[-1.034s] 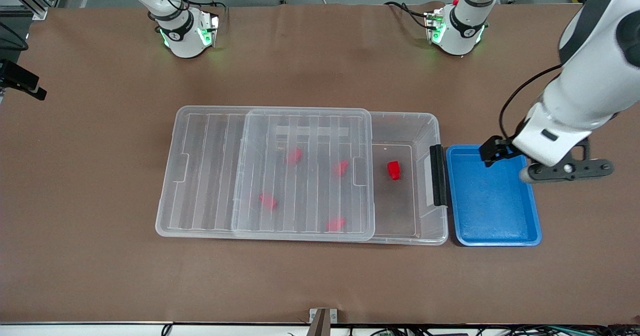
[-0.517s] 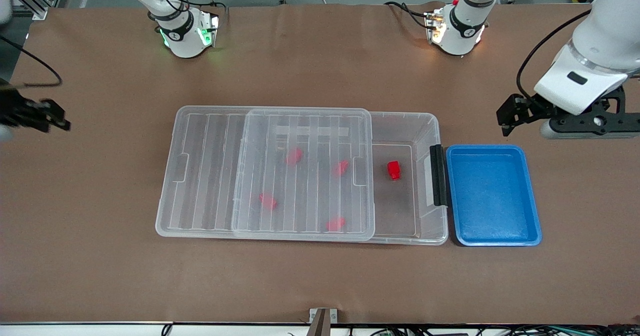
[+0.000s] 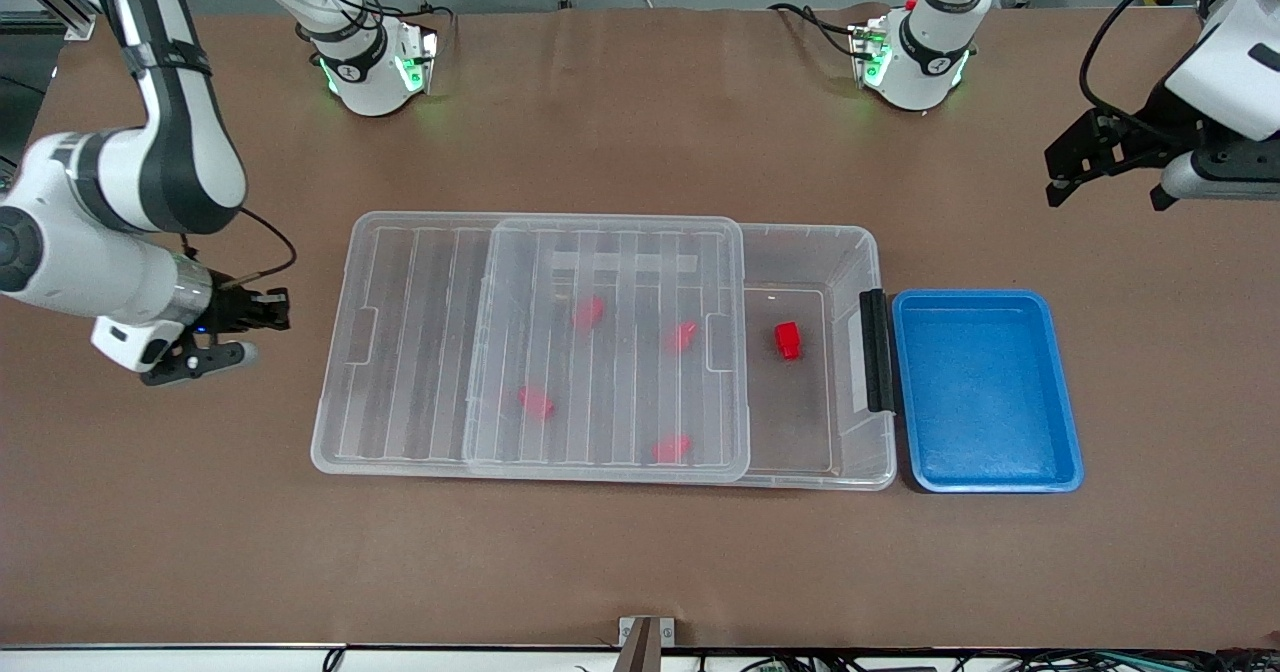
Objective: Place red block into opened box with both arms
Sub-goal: 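Raise the left gripper back to rest while the right gripper reaches the lid, then slide the clear lid back over the box with the right gripper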
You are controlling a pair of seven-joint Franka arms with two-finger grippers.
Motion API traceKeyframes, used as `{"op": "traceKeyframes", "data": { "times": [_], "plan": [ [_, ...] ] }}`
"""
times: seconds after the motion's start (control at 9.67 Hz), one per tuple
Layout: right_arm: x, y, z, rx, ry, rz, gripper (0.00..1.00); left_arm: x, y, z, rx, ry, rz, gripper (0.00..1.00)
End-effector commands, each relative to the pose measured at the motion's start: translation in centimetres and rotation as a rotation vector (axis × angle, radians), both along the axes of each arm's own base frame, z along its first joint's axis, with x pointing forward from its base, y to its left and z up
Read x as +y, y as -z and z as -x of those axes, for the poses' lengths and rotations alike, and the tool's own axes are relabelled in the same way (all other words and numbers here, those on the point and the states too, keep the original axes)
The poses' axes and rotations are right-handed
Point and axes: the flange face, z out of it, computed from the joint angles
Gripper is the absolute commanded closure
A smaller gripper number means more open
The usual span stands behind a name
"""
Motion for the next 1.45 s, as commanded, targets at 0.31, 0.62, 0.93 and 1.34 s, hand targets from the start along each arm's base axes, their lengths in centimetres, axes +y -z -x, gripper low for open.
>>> {"op": "traceKeyframes", "data": {
  "times": [0.31,0.62,0.93,1.34],
  "plan": [
    [3.3,3.0,0.8,0.034,0.001,-0.098,1.0,2.6,1.8,4.1,0.049,0.052,-0.056,0.0],
    [5.0,3.2,0.6,0.043,0.023,-0.154,1.0,2.6,1.9,4.0,0.051,0.061,-0.059,0.0],
    [7.0,3.2,0.0,0.045,0.024,-0.174,1.0,2.7,1.8,3.7,0.047,0.058,-0.057,0.0],
    [12.1,3.7,-1.3,0.064,0.057,-0.208,1.0,2.0,2.8,2.8,0.05,0.05,-0.054,0.0]
  ]
}}
